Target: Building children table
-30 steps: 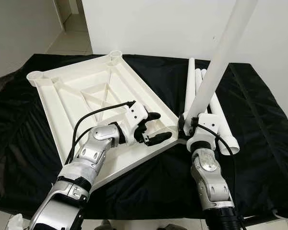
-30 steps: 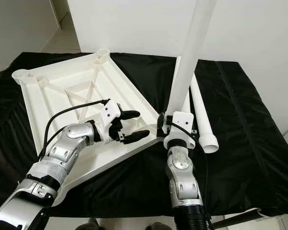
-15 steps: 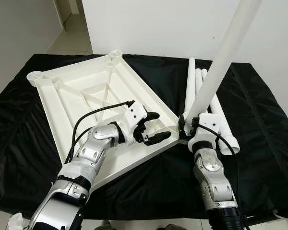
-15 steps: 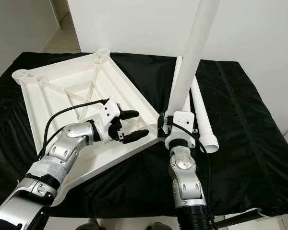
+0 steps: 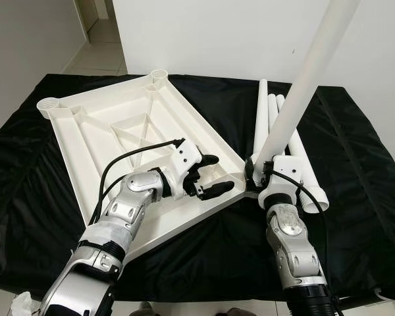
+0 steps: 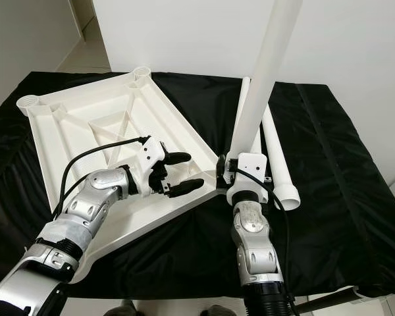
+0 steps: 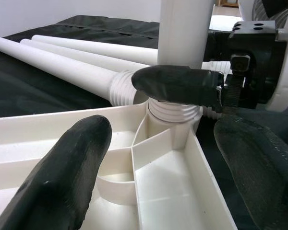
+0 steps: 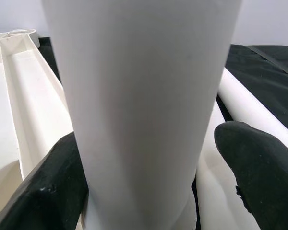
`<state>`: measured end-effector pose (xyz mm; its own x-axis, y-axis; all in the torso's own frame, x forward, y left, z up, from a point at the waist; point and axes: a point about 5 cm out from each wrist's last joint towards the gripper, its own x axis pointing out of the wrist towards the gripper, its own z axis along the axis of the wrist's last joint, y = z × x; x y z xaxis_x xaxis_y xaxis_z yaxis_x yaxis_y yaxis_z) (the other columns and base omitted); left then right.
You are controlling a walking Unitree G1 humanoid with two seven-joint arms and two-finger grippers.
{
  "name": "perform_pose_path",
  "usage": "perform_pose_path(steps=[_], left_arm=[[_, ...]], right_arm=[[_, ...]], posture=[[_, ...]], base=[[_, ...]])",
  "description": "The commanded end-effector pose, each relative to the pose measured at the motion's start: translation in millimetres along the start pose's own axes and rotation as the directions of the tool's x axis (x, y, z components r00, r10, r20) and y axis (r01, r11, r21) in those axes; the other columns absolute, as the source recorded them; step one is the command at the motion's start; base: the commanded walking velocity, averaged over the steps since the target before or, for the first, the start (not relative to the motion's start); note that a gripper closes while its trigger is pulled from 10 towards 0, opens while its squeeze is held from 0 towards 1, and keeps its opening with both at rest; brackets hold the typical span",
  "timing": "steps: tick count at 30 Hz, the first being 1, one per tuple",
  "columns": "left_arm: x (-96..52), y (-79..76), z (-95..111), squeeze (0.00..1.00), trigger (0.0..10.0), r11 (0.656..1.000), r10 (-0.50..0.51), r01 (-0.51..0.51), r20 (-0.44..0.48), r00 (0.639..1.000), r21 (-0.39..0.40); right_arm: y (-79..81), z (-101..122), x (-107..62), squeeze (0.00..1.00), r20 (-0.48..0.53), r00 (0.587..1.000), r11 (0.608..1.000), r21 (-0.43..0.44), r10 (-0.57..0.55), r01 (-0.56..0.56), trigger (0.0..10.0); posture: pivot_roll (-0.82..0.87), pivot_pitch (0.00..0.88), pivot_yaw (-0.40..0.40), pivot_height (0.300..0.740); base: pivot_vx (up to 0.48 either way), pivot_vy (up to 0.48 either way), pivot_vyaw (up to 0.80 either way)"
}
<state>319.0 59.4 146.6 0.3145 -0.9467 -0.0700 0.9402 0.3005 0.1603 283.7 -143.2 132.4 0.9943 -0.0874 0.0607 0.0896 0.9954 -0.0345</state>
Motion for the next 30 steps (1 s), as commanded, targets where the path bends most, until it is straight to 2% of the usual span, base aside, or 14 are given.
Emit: perform_pose_path(steps=[1,30], left_arm=[[0.0,2.1,1.4,0.0,10.0,1.0,0.014,-0.014,0.004,1.0,0.007],[-0.7,3.0,2.1,0.0,10.0,1.0,0.01,-0.01,-0.001,1.0,-0.003]], right_arm=[[-3.4,-1.5,-0.9,0.0,-0.012,1.0,1.0,-0.005,-0.013,0.013,10.0],[-5.9,-2.8,0.2,0.0,-0.013,1.0,1.0,-0.014,-0.008,0.008,10.0]], posture=[[-0.06,0.0,0.015,0.74],[-0.06,0.0,0.019,0.74]], base=[[0.0,0.0,0.0],[0.0,0.0,0.0]])
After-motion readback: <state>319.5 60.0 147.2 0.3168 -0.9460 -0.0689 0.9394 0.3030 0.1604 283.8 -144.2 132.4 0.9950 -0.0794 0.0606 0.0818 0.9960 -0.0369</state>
